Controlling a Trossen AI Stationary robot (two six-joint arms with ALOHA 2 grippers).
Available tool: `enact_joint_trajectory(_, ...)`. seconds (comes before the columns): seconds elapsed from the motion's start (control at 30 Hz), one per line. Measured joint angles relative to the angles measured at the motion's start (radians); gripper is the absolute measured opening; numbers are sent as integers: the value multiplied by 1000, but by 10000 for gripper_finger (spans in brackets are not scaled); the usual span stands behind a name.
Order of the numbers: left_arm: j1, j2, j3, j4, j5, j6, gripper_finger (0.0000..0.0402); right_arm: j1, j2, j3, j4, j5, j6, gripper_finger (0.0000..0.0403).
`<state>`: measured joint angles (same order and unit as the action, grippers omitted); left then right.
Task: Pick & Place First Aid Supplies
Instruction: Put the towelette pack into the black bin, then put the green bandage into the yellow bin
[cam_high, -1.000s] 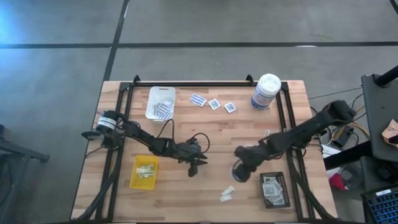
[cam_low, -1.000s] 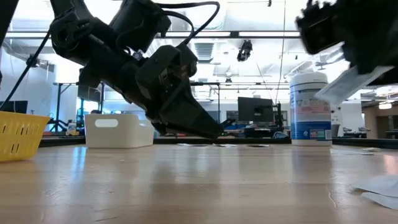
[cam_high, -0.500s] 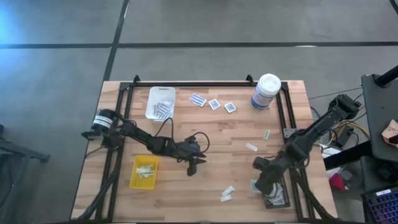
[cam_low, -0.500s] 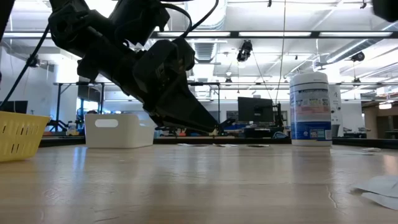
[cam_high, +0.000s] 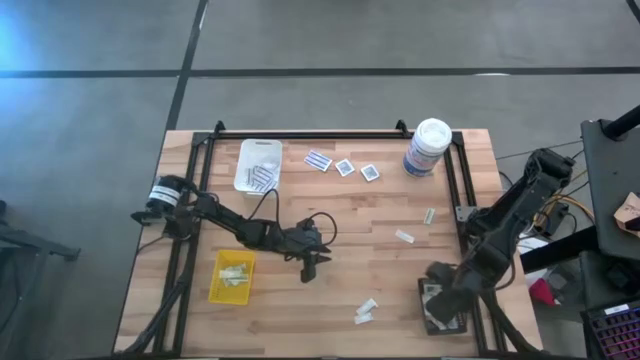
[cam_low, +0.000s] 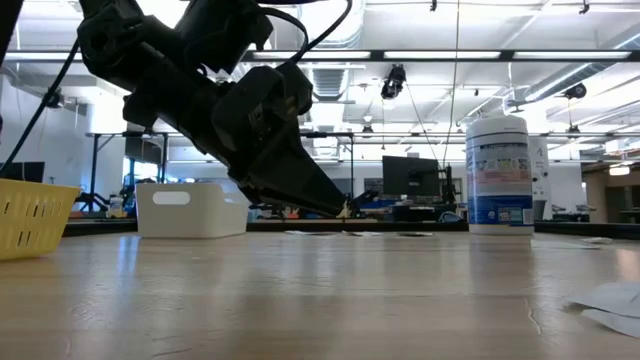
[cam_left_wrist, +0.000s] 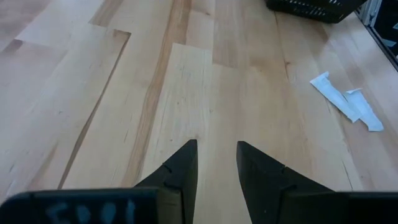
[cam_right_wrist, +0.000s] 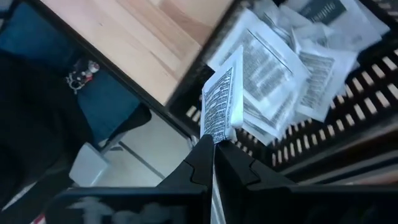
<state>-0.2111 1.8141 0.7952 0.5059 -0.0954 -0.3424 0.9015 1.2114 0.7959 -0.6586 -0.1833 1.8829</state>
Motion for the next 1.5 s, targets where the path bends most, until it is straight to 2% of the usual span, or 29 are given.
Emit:
enact_joint_trajectory(0.57, 0, 0, 0, 1, 1, -2, 108, 4, 2, -19, -23, 3, 99, 12)
enact_joint_trajectory(0.8, -1, 0, 0, 1, 1, -2, 108, 4, 2, -19, -29, 2, 99, 61)
enact_joint_trajectory(0.97, -1, 0, 0, 1, 1, -2, 108, 4, 1, -19, -120, -2, 68, 104)
enact_joint_trajectory(1.13, -1, 0, 0, 1, 2, 1, 108, 0, -11, -17, -115, 6, 87, 124)
enact_joint_trajectory(1.27, -1, 0, 0, 1, 3, 13, 108, -1, -11, 12, -112, 145, 77, 123)
enact_joint_trajectory(1.37, -1, 0, 0, 1, 6, 24, 108, -1, -11, 42, -93, 338, -9, 115)
enact_joint_trajectory(1.5, -3, -3, 0, 0, 37, 25, 108, -2, 11, 63, 16, 620, -204, 101)
